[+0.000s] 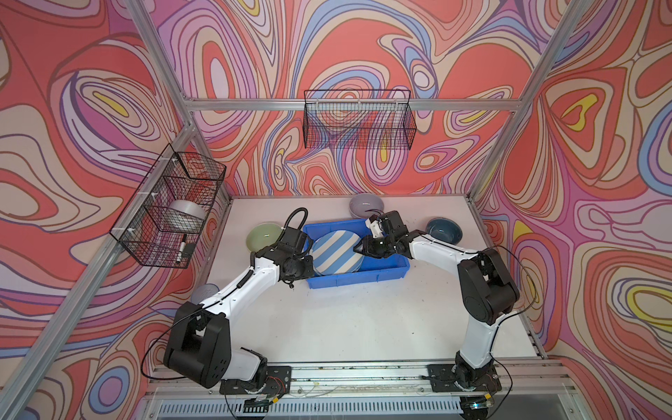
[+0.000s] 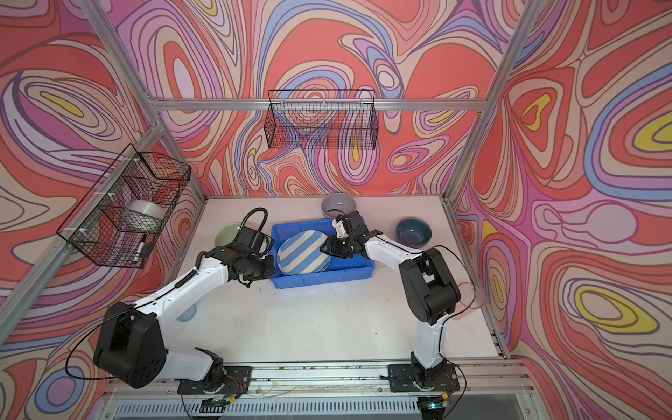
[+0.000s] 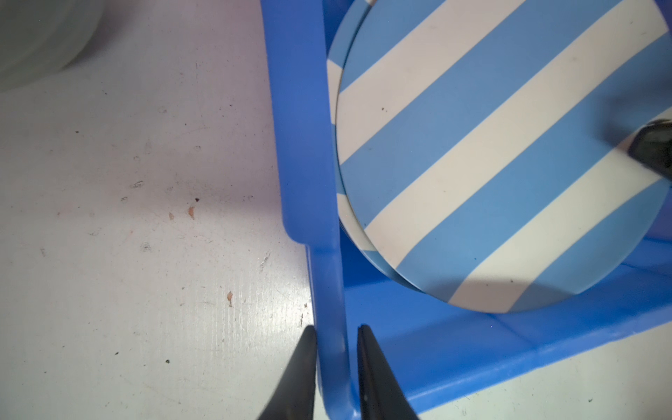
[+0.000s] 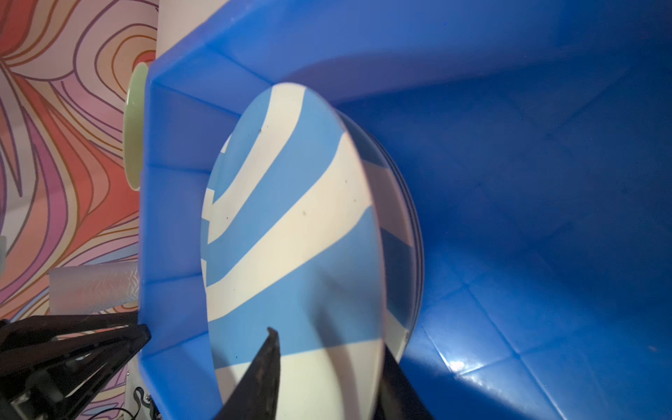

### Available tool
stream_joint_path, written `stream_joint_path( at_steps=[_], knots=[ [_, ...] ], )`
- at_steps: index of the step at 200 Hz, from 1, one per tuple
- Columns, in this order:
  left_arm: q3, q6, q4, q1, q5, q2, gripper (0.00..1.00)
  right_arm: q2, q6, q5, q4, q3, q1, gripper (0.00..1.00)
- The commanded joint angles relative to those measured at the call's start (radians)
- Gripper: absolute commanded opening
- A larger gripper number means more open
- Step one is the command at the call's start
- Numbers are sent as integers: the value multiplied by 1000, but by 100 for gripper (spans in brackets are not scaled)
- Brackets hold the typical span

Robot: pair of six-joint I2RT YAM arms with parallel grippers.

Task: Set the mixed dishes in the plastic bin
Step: 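Lower the blue-striped plate onto the plates in the bin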

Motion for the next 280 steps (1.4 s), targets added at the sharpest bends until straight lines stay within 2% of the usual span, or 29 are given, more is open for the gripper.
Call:
stream_joint_path(
  at_steps=[1,149,186,230,280],
  knots=[
    [26,-5,6,5,13,8,24,23,-35,51,-47,36,9,43],
    [44,26,-23,4,2,-6,24,52,-79,261,-205,153,71,58],
    [54,24,-31,4,-4,-10,24,54,-79,259,-203,157,78,60],
    [69,25,-42,4,-4,-2,24,51,-89,377,-245,160,79,69],
    [64,21,-32,4,5,6,24,90,-102,348,-265,176,89,67]
  ],
)
